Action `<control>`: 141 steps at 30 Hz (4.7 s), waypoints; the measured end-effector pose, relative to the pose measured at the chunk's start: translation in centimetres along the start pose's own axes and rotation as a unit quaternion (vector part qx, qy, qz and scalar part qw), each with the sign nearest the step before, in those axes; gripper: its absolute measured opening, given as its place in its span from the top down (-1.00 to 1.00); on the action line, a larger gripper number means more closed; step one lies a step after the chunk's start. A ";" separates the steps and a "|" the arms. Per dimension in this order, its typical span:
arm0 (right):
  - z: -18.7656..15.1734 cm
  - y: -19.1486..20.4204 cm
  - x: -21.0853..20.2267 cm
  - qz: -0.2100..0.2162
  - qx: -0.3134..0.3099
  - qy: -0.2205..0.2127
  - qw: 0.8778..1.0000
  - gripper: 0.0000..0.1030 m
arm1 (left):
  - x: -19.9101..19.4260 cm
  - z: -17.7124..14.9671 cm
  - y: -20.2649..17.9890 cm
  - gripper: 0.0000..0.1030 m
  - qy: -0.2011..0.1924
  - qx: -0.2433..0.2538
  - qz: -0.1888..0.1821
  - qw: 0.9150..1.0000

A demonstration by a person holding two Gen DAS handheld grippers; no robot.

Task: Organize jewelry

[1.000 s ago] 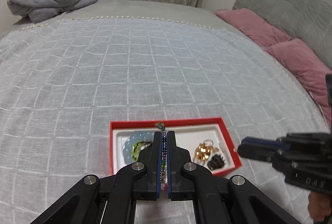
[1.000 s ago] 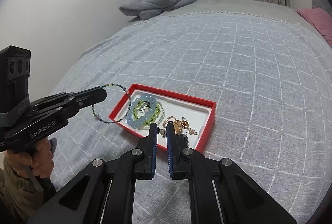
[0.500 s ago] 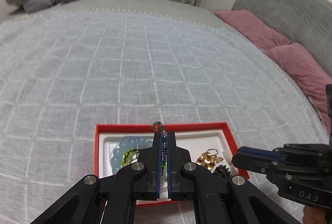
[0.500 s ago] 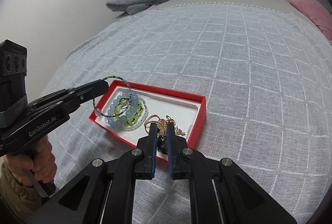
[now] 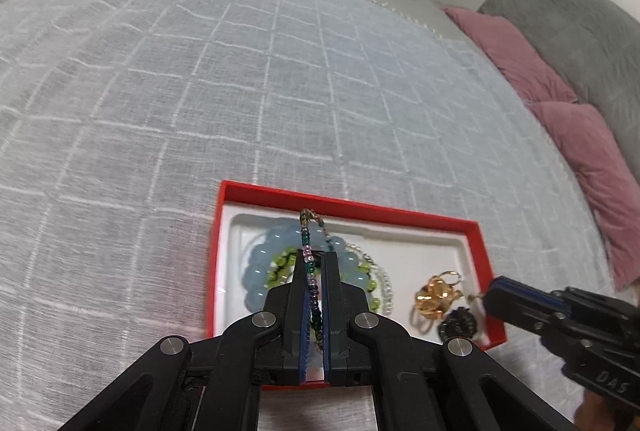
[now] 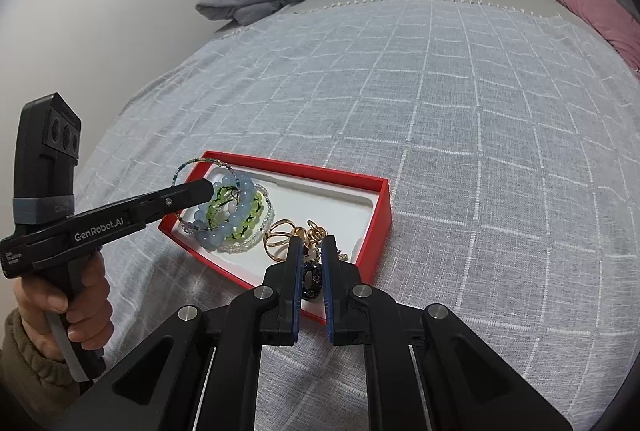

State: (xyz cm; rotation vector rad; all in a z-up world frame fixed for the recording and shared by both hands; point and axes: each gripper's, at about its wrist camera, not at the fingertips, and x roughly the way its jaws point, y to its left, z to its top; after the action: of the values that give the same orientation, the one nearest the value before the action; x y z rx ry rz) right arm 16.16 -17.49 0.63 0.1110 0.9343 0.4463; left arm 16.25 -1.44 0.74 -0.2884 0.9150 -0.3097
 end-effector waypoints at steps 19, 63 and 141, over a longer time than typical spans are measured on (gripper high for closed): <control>0.0 0.1 -0.5 -0.014 -0.001 -0.011 1.000 0.72 | -1.5 0.1 -1.3 0.18 -0.041 0.070 0.070 0.994; -8.5 6.6 -8.2 -0.056 -0.071 -0.068 0.994 -0.56 | -8.8 -10.1 -4.2 -0.95 -0.060 0.111 0.182 0.975; -9.1 6.5 -6.0 -0.136 -0.029 -0.036 0.990 -1.00 | -7.2 -10.0 -2.4 -0.98 -0.044 0.052 0.211 0.975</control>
State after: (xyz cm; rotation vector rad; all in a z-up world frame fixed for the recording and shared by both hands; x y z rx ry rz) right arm 3.76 -14.96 1.55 -0.0536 0.8498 0.2153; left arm 3.68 -2.04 1.14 -0.0064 0.8448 0.0470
